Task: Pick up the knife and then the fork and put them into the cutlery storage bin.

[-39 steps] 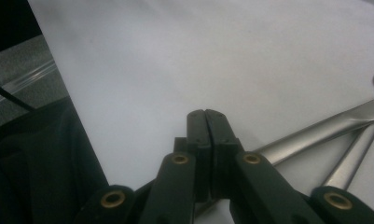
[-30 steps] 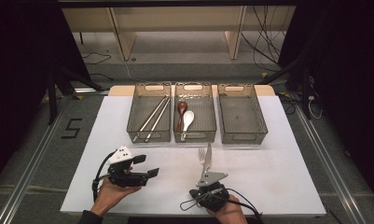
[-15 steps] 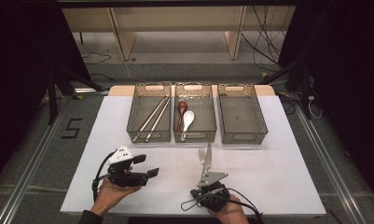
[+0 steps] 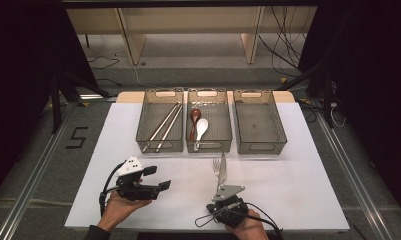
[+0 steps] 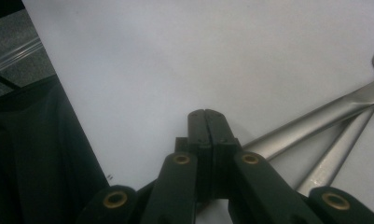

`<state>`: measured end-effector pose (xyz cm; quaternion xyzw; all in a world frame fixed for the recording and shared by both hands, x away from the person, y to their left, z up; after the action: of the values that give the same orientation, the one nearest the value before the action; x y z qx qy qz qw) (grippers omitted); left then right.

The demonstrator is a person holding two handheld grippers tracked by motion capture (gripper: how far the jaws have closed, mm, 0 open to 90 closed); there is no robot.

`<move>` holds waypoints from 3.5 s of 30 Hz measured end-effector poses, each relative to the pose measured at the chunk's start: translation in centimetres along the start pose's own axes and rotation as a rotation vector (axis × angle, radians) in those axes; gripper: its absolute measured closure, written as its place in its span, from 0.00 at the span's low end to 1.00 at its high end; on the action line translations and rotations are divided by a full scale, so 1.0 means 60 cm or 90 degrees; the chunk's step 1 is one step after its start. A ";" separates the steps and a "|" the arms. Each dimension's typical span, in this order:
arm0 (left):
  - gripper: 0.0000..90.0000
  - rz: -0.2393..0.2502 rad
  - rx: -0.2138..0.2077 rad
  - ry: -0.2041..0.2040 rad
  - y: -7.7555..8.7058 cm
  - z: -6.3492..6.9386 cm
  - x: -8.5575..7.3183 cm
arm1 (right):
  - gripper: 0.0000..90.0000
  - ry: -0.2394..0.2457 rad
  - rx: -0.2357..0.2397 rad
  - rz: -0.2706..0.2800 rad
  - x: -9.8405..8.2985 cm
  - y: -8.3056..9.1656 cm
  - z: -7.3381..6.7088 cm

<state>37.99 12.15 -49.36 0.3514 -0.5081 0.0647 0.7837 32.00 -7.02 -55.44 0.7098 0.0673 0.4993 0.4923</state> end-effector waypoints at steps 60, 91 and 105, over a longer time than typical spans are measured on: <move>0.26 -0.014 0.008 -0.013 -0.001 -0.002 -0.007 | 1.00 -0.050 -0.121 -0.077 -0.081 0.083 0.155; 0.25 0.008 0.002 -0.009 0.003 0.000 -0.001 | 0.55 -0.042 -0.127 -0.149 -0.015 0.064 0.204; 0.25 0.007 0.001 -0.011 0.003 0.002 -0.001 | 0.61 -0.021 -0.124 -0.203 -0.008 0.047 0.212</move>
<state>37.79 12.27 -49.31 0.3494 -0.5169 0.0664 0.7787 40.50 -16.76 -53.83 0.6468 0.1222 0.4076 0.6329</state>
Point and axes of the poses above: each handheld gripper's, and its own axes: y roughly backward along the jaws, x roughly out of its top, z roughly to its right, the point moved 9 cm from there along -y, roughly forward along the jaws, and after that the axes turned 5 degrees about -x, right-handed, at the moved point
